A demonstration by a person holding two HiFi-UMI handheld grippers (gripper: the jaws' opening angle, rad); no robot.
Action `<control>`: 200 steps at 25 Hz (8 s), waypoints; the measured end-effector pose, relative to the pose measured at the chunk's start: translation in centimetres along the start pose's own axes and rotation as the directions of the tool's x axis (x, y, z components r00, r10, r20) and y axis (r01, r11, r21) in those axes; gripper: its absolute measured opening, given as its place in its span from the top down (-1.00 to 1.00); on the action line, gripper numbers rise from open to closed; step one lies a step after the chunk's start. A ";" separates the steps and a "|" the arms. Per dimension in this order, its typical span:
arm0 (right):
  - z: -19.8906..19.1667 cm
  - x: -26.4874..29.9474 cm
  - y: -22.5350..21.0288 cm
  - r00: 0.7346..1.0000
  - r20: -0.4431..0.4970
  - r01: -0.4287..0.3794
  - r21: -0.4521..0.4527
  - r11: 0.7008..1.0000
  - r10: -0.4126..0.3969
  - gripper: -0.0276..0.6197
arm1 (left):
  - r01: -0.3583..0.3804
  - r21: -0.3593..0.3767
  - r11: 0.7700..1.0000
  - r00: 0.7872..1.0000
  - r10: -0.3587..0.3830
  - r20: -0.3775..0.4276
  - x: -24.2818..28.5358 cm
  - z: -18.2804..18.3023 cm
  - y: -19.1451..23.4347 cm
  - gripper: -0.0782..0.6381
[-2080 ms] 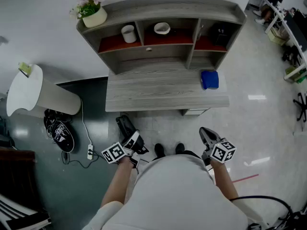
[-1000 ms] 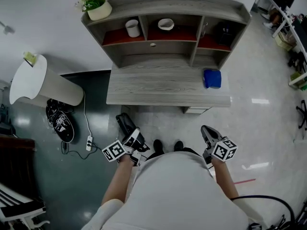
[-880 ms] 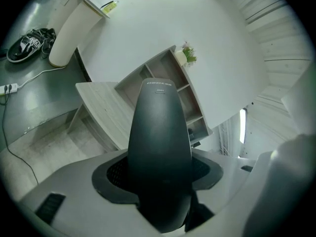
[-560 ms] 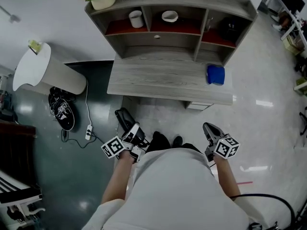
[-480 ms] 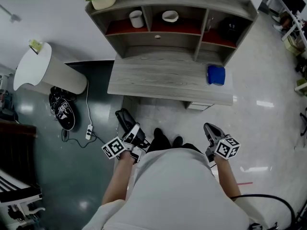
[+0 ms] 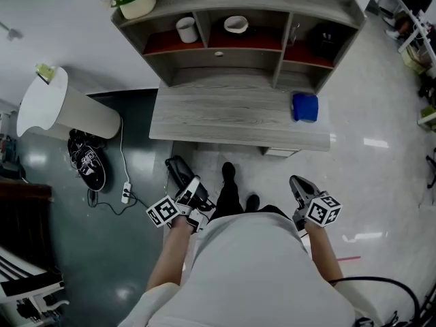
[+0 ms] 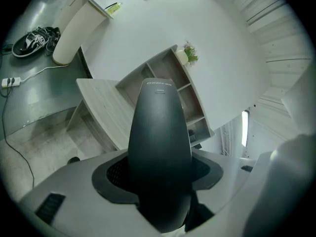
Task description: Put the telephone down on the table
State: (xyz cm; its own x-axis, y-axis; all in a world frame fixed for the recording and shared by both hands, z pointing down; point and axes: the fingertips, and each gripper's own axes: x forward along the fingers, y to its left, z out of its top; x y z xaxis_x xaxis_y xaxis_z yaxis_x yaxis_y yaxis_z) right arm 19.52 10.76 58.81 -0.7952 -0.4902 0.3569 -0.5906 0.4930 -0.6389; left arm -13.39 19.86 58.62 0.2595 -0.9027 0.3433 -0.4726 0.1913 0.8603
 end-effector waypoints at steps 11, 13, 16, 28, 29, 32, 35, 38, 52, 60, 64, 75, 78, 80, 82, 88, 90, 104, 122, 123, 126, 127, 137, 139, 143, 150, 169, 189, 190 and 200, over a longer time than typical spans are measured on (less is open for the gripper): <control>3.6 3.6 -1.4 0.998 0.025 0.056 0.017 0.998 -0.057 0.86 | 0.017 0.024 1.000 0.998 -0.015 -0.058 5.7 4.6 -0.1 -0.02; 4.2 4.3 -1.6 0.997 0.030 0.067 0.025 0.997 -0.068 0.86 | 0.017 0.027 0.999 0.997 -0.015 -0.073 6.8 5.5 0.0 -0.02; 5.2 5.6 -1.8 0.995 0.038 0.086 0.035 0.996 -0.088 0.86 | 0.021 0.037 0.999 0.996 -0.017 -0.093 8.7 7.1 0.1 -0.02; 8.9 10.9 -1.2 0.980 0.093 0.171 0.061 0.983 -0.176 0.86 | 0.057 0.079 0.995 0.980 -0.040 -0.196 15.0 13.5 1.3 -0.02; 9.1 11.3 -1.2 0.978 0.097 0.181 0.065 0.981 -0.186 0.86 | 0.060 0.084 0.995 0.978 -0.041 -0.206 15.4 14.1 1.5 -0.02; 9.5 12.6 -0.8 0.971 0.106 0.205 0.071 0.976 -0.212 0.86 | 0.072 0.095 0.993 0.971 -0.048 -0.233 16.8 15.6 2.1 -0.02; 9.7 14.0 -0.4 0.966 0.113 0.225 0.076 0.971 -0.232 0.86 | 0.083 0.112 0.990 0.965 -0.052 -0.259 17.8 17.0 2.7 -0.02; 10.0 15.4 0.0 0.961 0.117 0.242 0.079 0.967 -0.250 0.86 | 0.085 0.128 0.988 0.958 -0.046 -0.283 18.3 18.1 3.5 -0.02; 11.1 18.2 -0.4 0.960 0.110 0.250 0.085 0.964 -0.259 0.86 | 0.044 0.106 0.993 0.941 -0.006 -0.339 22.1 18.0 6.0 -0.02; 13.5 18.7 -3.0 0.972 0.075 0.217 0.063 0.974 -0.221 0.86 | 0.000 0.117 0.993 0.947 0.038 -0.320 25.5 16.7 4.9 -0.02; 14.6 18.6 -4.5 0.977 0.046 0.204 0.051 0.978 -0.207 0.86 | -0.033 0.148 0.989 0.942 0.080 -0.326 27.9 16.0 4.7 -0.02; 16.0 18.3 -9.1 0.984 -0.031 0.175 0.064 0.983 -0.173 0.86 | -0.093 0.244 0.965 0.902 0.185 -0.389 36.4 12.1 4.7 -0.02; 16.1 18.7 -10.0 0.986 -0.052 0.162 0.066 0.985 -0.158 0.86 | -0.099 0.296 0.950 0.882 0.222 -0.416 38.6 10.9 4.7 -0.02; 16.2 19.0 -10.5 0.987 -0.062 0.156 0.068 0.986 -0.151 0.86 | -0.108 0.334 0.937 0.867 0.253 -0.429 40.0 10.2 4.9 -0.02; 16.3 19.2 -10.9 0.987 -0.068 0.149 0.071 0.986 -0.145 0.86 | -0.123 0.363 0.924 0.851 0.286 -0.441 41.1 9.5 5.4 -0.02; 17.2 19.1 -12.4 0.987 -0.079 0.149 0.070 0.986 -0.144 0.86 | -0.184 0.416 0.890 0.785 0.388 -0.483 43.8 6.6 7.3 -0.02; 17.6 18.7 -13.0 0.985 -0.079 0.158 0.075 0.985 -0.152 0.86 | -0.219 0.424 0.879 0.755 0.428 -0.497 44.6 5.7 8.2 -0.02; 19.3 17.8 -16.7 0.980 -0.131 0.157 0.062 0.986 -0.147 0.86 | -0.285 0.572 0.770 0.601 0.608 -0.519 49.7 1.1 10.9 -0.02; 20.0 17.3 -19.3 0.976 -0.163 0.156 0.065 0.986 -0.144 0.86 | -0.331 0.674 0.660 0.517 0.724 -0.456 50.8 -0.9 13.2 -0.03; 19.9 17.3 -19.3 0.976 -0.164 0.156 0.065 0.986 -0.144 0.86 | -0.329 0.683 0.652 0.514 0.730 -0.450 50.7 -0.9 13.4 -0.03; 19.7 17.1 -19.5 0.974 -0.173 0.159 0.061 0.985 -0.146 0.86 | -0.321 0.717 0.620 0.535 0.742 -0.403 50.9 -0.5 13.4 -0.03; 19.8 17.0 -19.5 0.974 -0.174 0.159 0.059 0.985 -0.147 0.86 | -0.321 0.722 0.613 0.538 0.745 -0.393 50.8 -0.5 13.4 -0.03; 18.8 16.4 -19.4 0.970 -0.193 0.158 0.051 0.986 -0.145 0.86 | -0.326 0.736 0.594 0.567 0.745 -0.350 50.2 -1.3 13.2 -0.03; 18.4 16.2 -19.3 0.970 -0.198 0.155 0.049 0.987 -0.143 0.86 | -0.329 0.735 0.594 0.571 0.744 -0.346 50.2 -1.4 13.2 -0.03; 18.4 15.8 -19.2 0.971 -0.193 0.151 0.039 0.988 -0.141 0.86 | -0.336 0.722 0.605 0.587 0.734 -0.342 50.3 -1.4 13.1 -0.04; 18.1 14.9 -19.2 0.974 -0.181 0.141 0.030 0.990 -0.133 0.86 | -0.333 0.730 0.597 0.642 0.710 -0.288 49.2 -0.5 11.9 -0.16; 16.2 18.5 -15.4 0.979 -0.203 0.004 -0.003 1.000 -0.004 0.86 | -0.401 0.648 0.647 0.815 0.575 -0.070 39.6 5.8 7.9 -0.15; 9.7 18.3 -4.8 0.990 -0.130 0.055 -0.013 0.998 -0.057 0.86 | -0.391 0.506 0.769 0.881 0.472 -0.038 16.1 11.4 13.8 0.76; 9.4 17.9 -4.2 0.991 -0.117 0.067 -0.013 0.998 -0.068 0.86 | -0.377 0.497 0.782 0.888 0.457 -0.046 15.3 11.6 13.9 0.76; 4.6 13.9 2.0 0.986 0.018 0.168 -0.041 0.985 -0.167 0.86 | -0.180 0.445 0.877 0.948 0.275 -0.158 10.6 11.1 13.2 0.76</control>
State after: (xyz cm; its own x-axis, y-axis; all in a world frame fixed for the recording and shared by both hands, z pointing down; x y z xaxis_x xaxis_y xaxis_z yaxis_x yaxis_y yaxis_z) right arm 7.90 1.63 59.32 -0.6826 -0.5789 0.4460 -0.7208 0.4327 -0.5415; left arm -26.20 8.56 69.43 0.2495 -0.7427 0.6214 -0.8358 0.1589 0.5255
